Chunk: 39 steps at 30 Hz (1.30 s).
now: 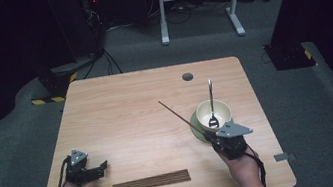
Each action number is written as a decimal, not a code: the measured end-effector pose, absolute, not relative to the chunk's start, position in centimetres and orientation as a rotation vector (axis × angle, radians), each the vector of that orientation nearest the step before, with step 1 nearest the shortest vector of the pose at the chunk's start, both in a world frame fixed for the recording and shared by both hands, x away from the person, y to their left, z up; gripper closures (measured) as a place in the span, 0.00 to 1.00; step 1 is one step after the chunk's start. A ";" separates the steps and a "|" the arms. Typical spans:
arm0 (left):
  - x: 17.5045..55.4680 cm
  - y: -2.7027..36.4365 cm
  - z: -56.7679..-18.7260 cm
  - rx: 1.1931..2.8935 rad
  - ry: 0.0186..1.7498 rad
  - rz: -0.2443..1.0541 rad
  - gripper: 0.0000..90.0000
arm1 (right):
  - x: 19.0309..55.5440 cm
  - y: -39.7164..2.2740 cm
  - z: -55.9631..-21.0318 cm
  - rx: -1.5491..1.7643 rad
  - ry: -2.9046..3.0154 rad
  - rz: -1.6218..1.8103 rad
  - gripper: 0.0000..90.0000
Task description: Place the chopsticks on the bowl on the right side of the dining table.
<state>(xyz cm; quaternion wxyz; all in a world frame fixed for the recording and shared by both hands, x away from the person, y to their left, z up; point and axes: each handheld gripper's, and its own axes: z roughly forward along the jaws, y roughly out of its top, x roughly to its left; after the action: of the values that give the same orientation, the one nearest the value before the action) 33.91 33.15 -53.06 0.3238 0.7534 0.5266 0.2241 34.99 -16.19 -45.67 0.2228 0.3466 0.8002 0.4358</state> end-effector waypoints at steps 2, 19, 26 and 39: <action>33.9 33.1 -53.1 1.976 1.383 0.587 0.13 | 35.0 -16.4 -45.7 0.966 2.204 1.207 0.93; 33.8 33.2 -53.1 1.974 1.384 0.587 0.14 | 36.4 -20.8 -46.1 1.127 2.111 1.178 0.93; 33.8 33.1 -53.1 1.973 1.385 0.586 0.14 | 36.6 -22.2 -46.4 1.172 2.093 1.171 0.93; 33.8 33.1 -53.1 1.970 1.386 0.584 0.14 | 37.0 -22.7 -47.0 1.214 2.103 1.172 0.93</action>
<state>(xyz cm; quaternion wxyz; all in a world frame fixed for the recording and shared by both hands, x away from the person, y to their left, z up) 33.79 33.15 -53.06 0.3254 0.7517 0.5287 0.2226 36.96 -22.72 -47.02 0.2210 0.4390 0.7607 0.4240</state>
